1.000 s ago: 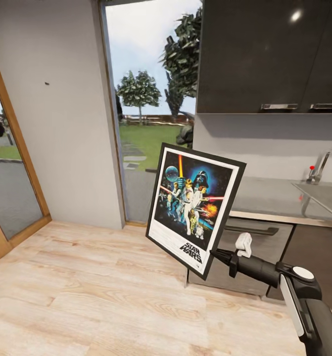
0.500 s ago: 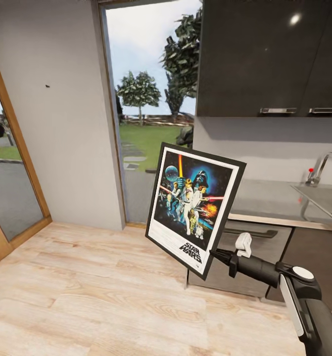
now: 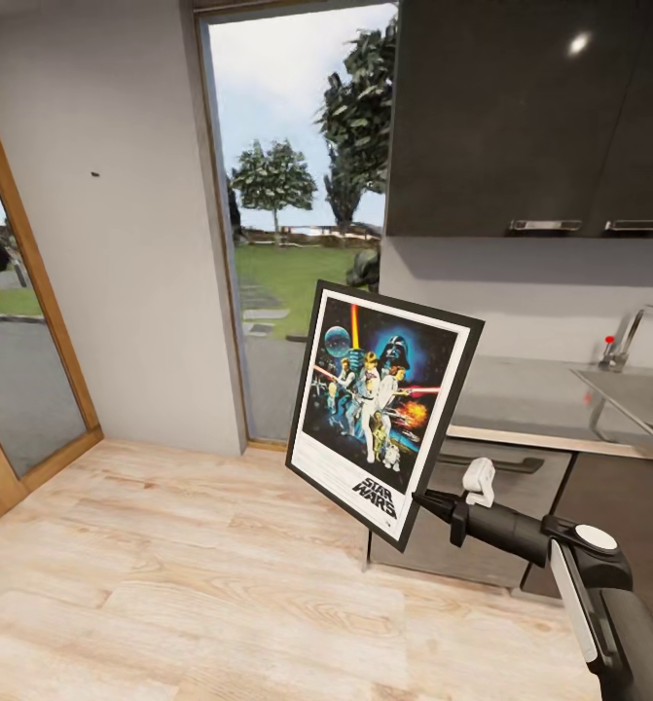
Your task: Pick up the poster from the kitchen countertop and hang it on one of the wall nails in the kitchen.
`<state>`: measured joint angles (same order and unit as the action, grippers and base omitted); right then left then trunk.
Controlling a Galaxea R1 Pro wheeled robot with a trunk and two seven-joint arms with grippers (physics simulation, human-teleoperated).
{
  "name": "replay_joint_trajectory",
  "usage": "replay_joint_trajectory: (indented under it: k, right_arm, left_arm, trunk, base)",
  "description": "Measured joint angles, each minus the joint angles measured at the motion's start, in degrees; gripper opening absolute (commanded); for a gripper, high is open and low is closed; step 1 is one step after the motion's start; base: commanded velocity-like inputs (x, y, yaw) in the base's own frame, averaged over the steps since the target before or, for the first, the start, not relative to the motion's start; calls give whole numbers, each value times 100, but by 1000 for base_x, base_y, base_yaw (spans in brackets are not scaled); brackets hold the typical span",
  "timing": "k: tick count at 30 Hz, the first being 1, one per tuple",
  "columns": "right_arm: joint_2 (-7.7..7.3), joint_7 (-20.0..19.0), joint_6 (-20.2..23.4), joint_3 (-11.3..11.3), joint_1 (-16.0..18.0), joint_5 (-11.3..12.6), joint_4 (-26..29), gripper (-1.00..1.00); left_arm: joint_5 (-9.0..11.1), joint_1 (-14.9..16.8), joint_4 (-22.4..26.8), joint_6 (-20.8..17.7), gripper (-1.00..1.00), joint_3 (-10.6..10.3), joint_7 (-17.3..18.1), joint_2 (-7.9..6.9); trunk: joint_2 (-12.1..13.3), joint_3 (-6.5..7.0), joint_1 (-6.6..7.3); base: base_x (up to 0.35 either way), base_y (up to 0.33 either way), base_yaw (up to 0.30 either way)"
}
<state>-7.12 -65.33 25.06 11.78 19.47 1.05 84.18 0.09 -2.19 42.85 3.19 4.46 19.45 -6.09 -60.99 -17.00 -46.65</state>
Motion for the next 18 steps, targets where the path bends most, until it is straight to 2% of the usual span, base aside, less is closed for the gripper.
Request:
replay_joint_trajectory:
  k: [18]
  right_arm:
    - [0,0,0,-5,0,0,9,-100]
  left_arm:
    - [0,0,0,-6,100,-4,0,0]
  trunk:
    - [723,324,396]
  base:
    - [0,0,0]
